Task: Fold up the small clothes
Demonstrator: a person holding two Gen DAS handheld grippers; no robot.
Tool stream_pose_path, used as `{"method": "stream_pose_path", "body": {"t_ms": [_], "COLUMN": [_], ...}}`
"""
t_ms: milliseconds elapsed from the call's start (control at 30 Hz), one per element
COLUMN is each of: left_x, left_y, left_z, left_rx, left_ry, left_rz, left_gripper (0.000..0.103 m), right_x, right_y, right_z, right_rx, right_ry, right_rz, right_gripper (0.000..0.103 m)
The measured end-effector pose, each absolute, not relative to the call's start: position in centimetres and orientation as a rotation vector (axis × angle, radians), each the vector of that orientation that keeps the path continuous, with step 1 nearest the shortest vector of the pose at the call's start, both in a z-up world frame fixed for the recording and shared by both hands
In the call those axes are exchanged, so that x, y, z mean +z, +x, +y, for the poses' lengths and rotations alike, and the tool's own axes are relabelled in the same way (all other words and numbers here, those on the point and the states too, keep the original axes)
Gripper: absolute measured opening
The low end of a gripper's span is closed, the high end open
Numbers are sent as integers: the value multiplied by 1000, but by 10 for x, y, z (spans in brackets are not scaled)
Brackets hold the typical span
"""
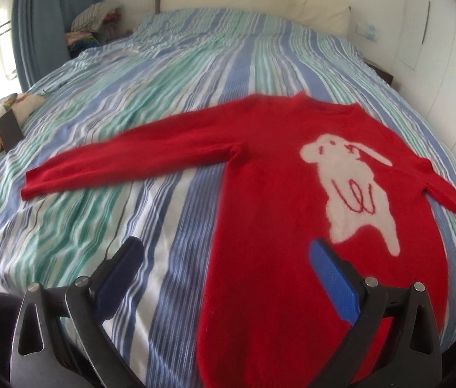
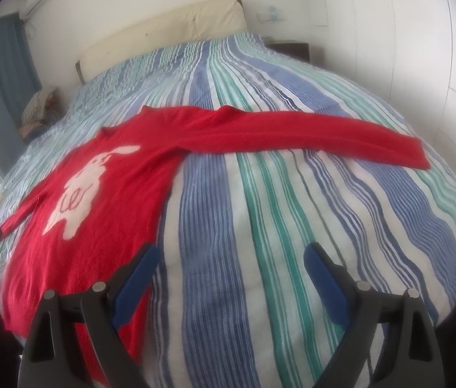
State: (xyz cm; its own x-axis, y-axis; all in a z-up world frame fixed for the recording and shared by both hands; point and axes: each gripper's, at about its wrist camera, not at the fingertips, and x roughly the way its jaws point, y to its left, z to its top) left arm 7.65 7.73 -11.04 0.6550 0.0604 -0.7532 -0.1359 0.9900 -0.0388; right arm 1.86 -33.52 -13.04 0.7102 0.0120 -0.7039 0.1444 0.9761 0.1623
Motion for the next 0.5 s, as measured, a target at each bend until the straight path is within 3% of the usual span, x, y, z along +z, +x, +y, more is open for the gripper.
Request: {"method": "stream_pose_path", "body": {"t_ms": [500], "left_x": [-114], "left_y": [59], "left_z": [88], "left_rx": [176], "left_ry": [-68], "left_rz": [787], "left_gripper": [102], "right_x": [-134], "right_y": [24], "right_z": [-362], "right_rx": [-91], "right_ry": [344], "right_rz": [809], "right_gripper": [90]}}
